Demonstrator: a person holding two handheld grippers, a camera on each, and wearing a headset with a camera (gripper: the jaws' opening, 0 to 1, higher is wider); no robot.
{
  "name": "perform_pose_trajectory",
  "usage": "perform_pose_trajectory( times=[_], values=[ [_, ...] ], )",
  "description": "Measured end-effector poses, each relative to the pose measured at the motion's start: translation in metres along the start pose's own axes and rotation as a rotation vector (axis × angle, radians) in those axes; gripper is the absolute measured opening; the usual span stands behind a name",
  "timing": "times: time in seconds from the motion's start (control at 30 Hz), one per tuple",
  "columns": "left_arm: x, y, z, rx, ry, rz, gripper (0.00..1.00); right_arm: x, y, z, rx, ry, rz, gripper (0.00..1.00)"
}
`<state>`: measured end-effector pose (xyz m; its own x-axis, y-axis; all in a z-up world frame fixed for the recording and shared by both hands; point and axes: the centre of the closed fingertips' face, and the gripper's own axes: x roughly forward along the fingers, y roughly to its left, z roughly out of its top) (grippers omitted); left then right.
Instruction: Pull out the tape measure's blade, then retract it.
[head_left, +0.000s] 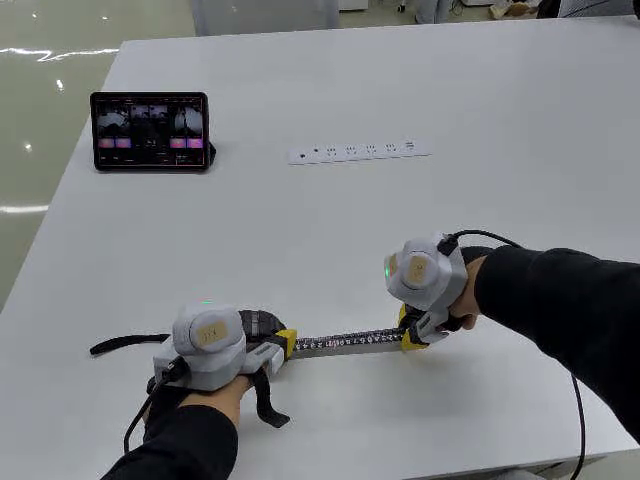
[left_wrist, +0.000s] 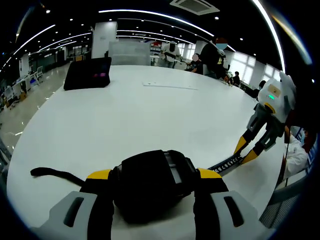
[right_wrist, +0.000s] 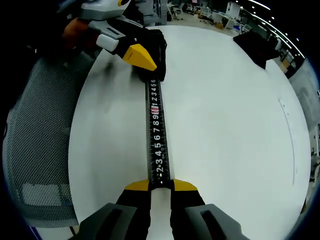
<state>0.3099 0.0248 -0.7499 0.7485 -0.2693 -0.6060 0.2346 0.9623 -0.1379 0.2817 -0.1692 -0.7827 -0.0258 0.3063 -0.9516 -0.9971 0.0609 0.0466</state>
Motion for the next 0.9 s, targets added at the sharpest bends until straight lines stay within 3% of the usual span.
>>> perform_pose_trajectory(
  times=[0.9],
  values=[
    [0.000, 0.000, 0.000, 0.000, 0.002, -0.004, 0.60, 0.004, 0.001, 0.013, 0.020, 0.003, 0.004, 0.11]
  ],
)
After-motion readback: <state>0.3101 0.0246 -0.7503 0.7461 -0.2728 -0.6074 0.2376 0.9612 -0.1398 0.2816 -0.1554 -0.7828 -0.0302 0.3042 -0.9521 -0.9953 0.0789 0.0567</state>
